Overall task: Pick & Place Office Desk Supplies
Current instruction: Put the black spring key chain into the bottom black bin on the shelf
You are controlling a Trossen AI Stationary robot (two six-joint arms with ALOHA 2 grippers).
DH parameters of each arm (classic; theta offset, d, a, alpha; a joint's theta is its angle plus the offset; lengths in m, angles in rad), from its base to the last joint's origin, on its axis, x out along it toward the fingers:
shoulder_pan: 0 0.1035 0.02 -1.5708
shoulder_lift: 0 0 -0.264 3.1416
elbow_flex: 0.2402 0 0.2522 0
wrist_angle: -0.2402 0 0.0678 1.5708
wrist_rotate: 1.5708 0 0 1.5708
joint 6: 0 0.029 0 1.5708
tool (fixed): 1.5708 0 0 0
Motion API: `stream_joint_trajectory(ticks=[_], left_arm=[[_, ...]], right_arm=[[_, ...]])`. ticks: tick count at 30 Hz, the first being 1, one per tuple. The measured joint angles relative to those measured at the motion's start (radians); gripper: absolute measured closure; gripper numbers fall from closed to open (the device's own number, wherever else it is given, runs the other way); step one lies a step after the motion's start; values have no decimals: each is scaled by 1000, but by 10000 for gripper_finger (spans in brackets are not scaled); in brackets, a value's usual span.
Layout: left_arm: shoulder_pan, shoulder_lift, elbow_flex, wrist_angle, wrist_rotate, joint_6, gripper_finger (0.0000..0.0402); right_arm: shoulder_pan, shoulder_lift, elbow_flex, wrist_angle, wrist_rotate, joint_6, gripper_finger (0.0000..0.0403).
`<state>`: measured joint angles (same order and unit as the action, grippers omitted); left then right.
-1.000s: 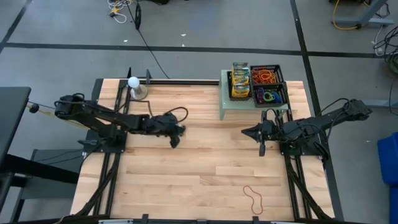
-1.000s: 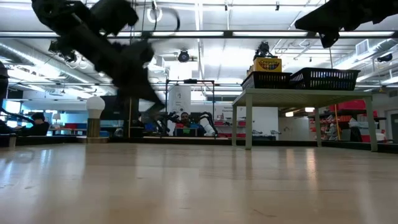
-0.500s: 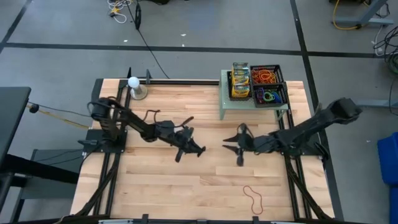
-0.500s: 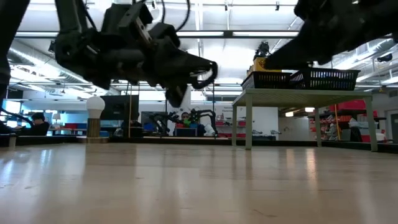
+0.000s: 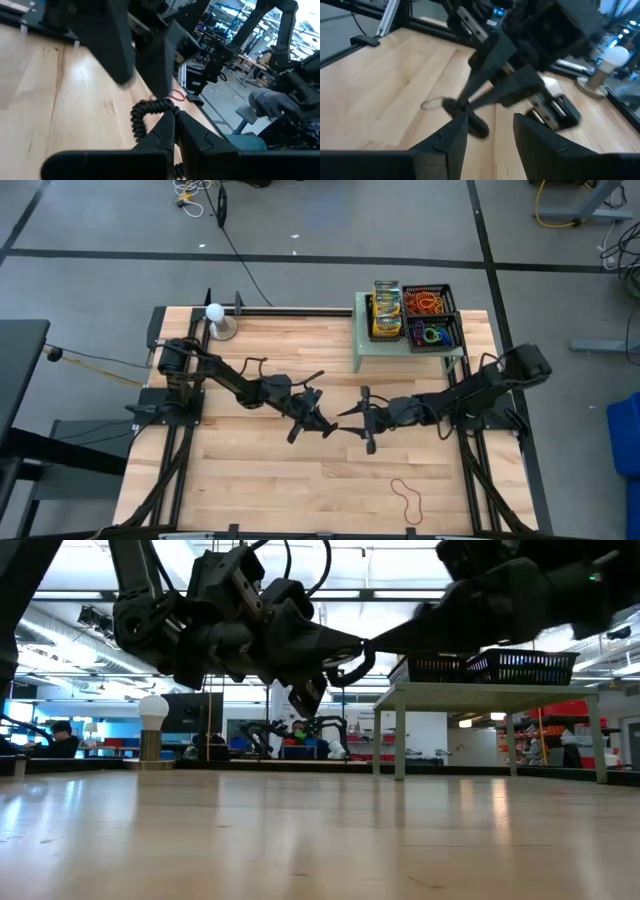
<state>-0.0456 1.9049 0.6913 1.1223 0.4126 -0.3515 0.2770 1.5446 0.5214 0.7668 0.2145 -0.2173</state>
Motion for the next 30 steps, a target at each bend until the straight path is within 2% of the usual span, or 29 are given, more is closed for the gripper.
stream_joint_trajectory(ticks=[7,11,14,20,22,25,30], left_arm=[[1,0,3,8,7,0,389],[4,0,2,8,11,2,389],[12,0,2,5,28,2,389],[27,-5,0,-7,0,10,373],[35,-23,-14,-40,-24,29,354],[50,-85,-51,-135,-100,72,318],[79,-257,-139,-290,-263,128,272]], right_arm=[[-17,70,90,-138,-39,-79,239],[-17,72,96,-131,-43,-87,254],[-17,72,96,-132,-43,-87,287],[-18,70,96,-143,-30,-54,383],[-15,63,96,-170,-8,-27,388],[-15,25,96,-274,27,30,373],[-8,-102,100,-535,93,139,385]])
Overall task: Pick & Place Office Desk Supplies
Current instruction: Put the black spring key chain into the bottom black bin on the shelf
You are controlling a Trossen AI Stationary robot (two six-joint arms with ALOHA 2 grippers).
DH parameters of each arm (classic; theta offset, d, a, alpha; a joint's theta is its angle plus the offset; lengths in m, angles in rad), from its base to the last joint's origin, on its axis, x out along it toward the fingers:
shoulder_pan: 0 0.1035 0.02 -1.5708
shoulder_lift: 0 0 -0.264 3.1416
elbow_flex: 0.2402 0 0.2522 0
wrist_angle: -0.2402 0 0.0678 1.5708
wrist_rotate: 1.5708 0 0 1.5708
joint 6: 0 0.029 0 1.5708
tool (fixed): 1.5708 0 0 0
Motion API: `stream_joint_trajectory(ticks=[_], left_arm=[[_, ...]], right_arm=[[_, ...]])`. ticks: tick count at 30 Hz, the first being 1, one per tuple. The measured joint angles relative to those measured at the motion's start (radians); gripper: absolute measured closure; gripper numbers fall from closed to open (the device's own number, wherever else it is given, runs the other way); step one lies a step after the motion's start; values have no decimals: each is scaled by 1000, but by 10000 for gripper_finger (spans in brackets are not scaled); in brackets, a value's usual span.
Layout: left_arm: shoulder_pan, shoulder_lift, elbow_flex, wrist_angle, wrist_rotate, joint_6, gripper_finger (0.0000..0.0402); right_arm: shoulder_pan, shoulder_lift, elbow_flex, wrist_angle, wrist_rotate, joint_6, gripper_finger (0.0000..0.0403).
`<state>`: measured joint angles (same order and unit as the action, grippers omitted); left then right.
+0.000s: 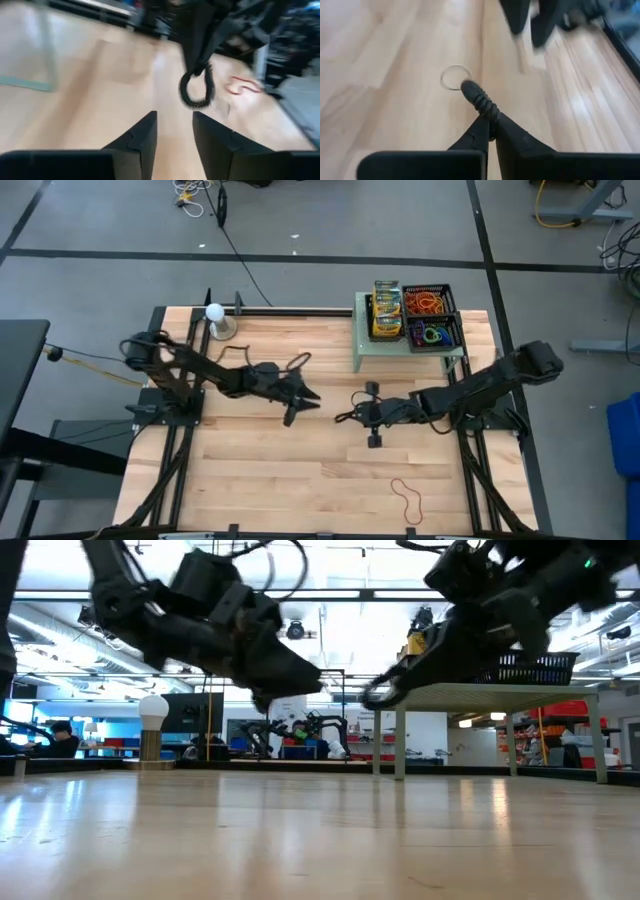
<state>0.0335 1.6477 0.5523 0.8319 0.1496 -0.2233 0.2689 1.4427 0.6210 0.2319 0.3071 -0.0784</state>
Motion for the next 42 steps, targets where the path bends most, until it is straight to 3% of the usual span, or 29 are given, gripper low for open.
stream_joint_trajectory(ticks=[3,6,11,15,19,22,28,36,42], left_arm=[[0,-98,-73,-17,-103,50,259],[-1,-166,-149,-5,-177,70,259],[-1,-190,-264,89,-222,47,262],[-2,-185,-311,135,-246,28,263],[-9,-185,-323,154,-258,26,263],[-12,-185,-322,160,-256,26,263],[-42,-184,-322,169,-264,25,263],[-61,-184,-322,167,-316,27,263],[-60,-184,-322,164,-422,21,263]], right_arm=[[23,-104,67,-286,47,86,392],[48,-183,216,-681,107,223,386],[75,-200,559,-1384,189,508,380],[27,-197,743,-1808,238,736,384],[-81,-251,768,-1778,245,696,382],[-216,-256,761,-1803,338,660,382],[-464,-267,750,-1803,371,532,381],[-771,-252,745,-1796,337,367,378],[-874,-218,745,-1795,247,319,335]])
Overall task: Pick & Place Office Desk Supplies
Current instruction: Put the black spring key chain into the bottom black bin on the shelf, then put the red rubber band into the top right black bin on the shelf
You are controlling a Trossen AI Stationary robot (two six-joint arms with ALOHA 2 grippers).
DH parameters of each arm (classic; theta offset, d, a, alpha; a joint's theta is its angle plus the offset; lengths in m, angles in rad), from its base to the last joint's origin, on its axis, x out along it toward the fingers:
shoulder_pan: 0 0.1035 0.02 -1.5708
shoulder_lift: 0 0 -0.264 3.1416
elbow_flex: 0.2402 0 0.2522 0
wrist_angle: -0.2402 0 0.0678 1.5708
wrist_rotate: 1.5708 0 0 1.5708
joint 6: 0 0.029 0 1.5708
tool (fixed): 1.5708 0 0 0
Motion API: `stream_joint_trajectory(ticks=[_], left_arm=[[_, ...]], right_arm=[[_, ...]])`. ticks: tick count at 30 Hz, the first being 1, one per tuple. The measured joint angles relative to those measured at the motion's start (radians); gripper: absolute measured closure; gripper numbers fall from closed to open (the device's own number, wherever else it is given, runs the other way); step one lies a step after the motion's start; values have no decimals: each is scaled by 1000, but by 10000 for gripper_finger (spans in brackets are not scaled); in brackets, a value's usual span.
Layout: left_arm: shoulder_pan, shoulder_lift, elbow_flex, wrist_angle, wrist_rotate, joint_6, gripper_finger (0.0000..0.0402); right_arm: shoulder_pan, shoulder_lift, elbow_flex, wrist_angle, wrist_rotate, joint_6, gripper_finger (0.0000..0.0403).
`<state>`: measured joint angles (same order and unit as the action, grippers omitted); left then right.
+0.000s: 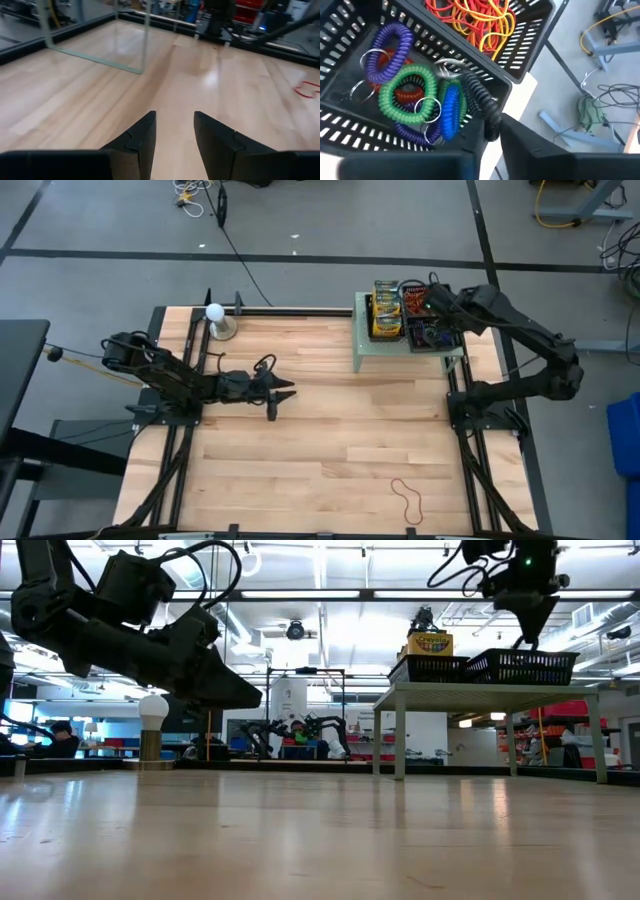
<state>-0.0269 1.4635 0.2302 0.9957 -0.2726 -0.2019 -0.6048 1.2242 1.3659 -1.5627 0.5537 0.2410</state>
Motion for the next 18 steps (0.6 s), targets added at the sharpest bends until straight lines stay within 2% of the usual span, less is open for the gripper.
stream_joint_trajectory(ticks=[5,9,11,14,18], left_arm=[[0,1,0,1,-63,4,269],[0,22,0,3,-109,2,287],[0,35,0,4,-124,-5,299],[-1,53,0,13,-149,-15,320],[-12,80,0,58,-157,0,348]], right_arm=[[9,7,0,2,-13,11,260],[22,5,2,-3,-13,39,196],[37,4,17,-9,-26,62,177],[108,0,55,-7,-85,107,186],[303,-2,79,-8,-121,227,261]])
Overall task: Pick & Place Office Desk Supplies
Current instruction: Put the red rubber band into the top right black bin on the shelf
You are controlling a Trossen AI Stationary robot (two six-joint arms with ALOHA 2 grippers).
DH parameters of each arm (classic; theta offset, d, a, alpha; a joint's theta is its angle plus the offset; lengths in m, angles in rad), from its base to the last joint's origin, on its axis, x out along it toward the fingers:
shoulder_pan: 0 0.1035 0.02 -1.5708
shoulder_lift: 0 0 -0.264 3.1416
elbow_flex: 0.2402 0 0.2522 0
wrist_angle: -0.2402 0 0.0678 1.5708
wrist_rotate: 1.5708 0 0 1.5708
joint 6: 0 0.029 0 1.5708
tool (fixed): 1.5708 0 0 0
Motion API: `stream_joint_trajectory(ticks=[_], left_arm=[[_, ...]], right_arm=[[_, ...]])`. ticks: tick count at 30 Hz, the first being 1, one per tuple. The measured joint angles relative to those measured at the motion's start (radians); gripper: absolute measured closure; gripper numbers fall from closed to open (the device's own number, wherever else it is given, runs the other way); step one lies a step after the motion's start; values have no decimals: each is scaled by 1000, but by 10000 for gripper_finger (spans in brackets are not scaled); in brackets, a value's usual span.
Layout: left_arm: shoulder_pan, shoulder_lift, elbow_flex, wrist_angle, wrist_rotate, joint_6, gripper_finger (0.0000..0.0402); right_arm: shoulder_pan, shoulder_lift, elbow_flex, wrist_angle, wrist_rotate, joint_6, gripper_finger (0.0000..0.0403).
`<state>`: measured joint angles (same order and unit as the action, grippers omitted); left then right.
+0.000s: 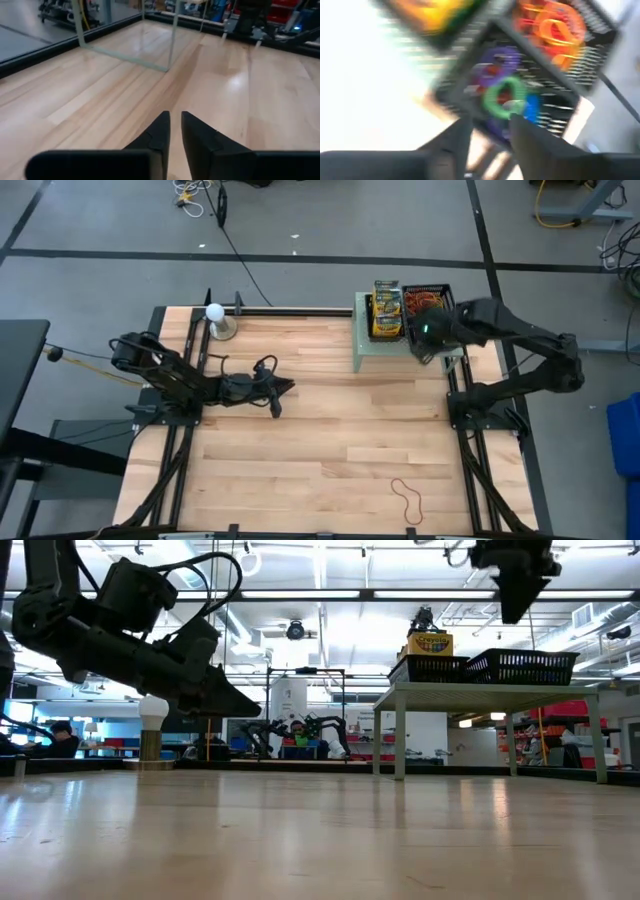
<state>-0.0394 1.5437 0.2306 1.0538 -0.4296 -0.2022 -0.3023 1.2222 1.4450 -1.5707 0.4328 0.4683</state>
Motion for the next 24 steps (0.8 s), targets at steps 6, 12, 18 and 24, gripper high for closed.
stream_joint_trajectory(ticks=[6,12,18,24], left_arm=[[-21,31,0,88,-8,55,377],[-27,32,0,93,-7,69,385],[-27,32,0,93,-4,68,385],[-40,32,0,84,-4,79,385]], right_arm=[[389,1,-104,112,-78,274,392],[744,33,-316,375,-157,648,394],[960,212,-367,489,-269,934,392],[1076,405,-316,620,-367,1054,385]])
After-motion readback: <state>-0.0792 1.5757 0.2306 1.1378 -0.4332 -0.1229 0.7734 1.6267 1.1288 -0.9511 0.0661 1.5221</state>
